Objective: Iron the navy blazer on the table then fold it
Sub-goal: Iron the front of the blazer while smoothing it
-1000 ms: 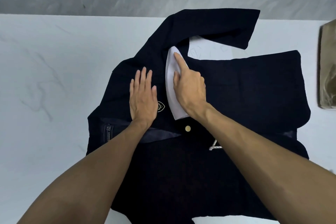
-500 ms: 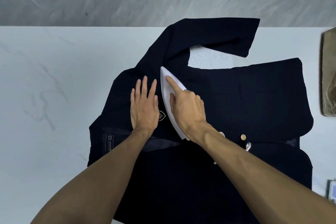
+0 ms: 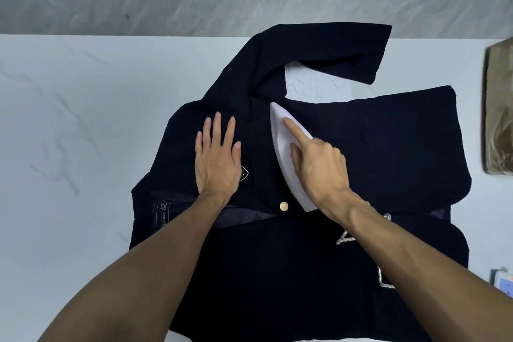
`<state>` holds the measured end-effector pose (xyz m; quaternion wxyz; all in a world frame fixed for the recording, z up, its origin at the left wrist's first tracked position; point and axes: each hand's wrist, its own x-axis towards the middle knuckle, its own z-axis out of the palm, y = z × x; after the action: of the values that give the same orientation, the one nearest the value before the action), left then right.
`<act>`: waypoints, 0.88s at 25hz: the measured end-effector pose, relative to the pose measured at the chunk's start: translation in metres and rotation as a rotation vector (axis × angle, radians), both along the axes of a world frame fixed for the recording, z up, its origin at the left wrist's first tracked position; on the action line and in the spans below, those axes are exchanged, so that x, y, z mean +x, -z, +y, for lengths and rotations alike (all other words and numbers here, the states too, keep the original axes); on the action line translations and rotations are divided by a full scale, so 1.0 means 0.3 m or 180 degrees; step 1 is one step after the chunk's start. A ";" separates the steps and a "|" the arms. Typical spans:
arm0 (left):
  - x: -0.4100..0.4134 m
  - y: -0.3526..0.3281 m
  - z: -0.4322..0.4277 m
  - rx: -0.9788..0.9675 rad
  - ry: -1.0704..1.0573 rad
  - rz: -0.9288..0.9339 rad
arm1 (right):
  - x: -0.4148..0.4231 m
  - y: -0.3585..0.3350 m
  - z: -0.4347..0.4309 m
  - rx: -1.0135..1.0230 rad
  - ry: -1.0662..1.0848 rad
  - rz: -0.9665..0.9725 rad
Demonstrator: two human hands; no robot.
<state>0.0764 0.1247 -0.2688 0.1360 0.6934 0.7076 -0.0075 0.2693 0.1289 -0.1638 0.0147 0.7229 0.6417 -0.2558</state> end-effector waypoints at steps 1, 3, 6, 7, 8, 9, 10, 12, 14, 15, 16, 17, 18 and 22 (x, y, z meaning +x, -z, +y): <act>0.000 0.000 -0.001 0.0002 0.0003 0.0000 | 0.022 -0.002 -0.001 -0.0005 0.0134 0.0035; -0.001 0.001 0.000 0.0018 0.0003 0.0012 | 0.039 -0.004 0.007 -0.0012 0.0371 0.0094; -0.002 0.002 -0.002 0.0018 0.0001 -0.0013 | -0.016 -0.006 0.016 0.0032 0.0444 0.0300; -0.002 0.002 -0.003 0.0020 0.0005 -0.0010 | -0.047 -0.003 0.017 0.0045 0.0436 0.0349; -0.001 0.003 -0.003 0.0026 0.0008 -0.0001 | -0.076 0.004 0.019 0.0059 0.0435 0.0343; -0.001 0.004 -0.002 0.0038 0.0007 0.0002 | -0.102 0.012 0.019 0.0082 0.0446 0.0282; -0.001 0.005 -0.002 0.0052 -0.0002 0.0001 | -0.119 0.018 0.018 0.0109 0.0462 0.0196; -0.001 0.004 -0.003 0.0050 -0.0014 -0.0007 | -0.114 0.025 0.007 0.0099 0.0454 0.0033; 0.001 0.003 -0.003 0.0022 -0.0005 0.0011 | -0.060 0.024 -0.007 0.0052 0.0431 -0.0073; 0.001 0.003 -0.002 0.0012 -0.0001 0.0023 | -0.026 0.021 -0.010 0.0046 0.0458 -0.0108; 0.000 0.002 -0.001 -0.0002 -0.0001 0.0025 | 0.006 0.014 -0.012 0.0041 0.0502 -0.0129; 0.000 0.001 0.000 -0.0013 -0.0001 0.0013 | 0.032 0.005 -0.012 0.0039 0.0546 -0.0129; 0.001 0.000 0.002 -0.0016 0.0001 -0.0003 | 0.048 -0.008 -0.009 0.0043 0.0582 -0.0094; 0.001 -0.005 0.003 0.0022 0.0007 -0.0029 | 0.014 -0.019 0.018 0.0101 0.0635 0.0193</act>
<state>0.0769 0.1255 -0.2674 0.1369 0.6946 0.7062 -0.0020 0.2736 0.1343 -0.1580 -0.0418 0.7752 0.5707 -0.2676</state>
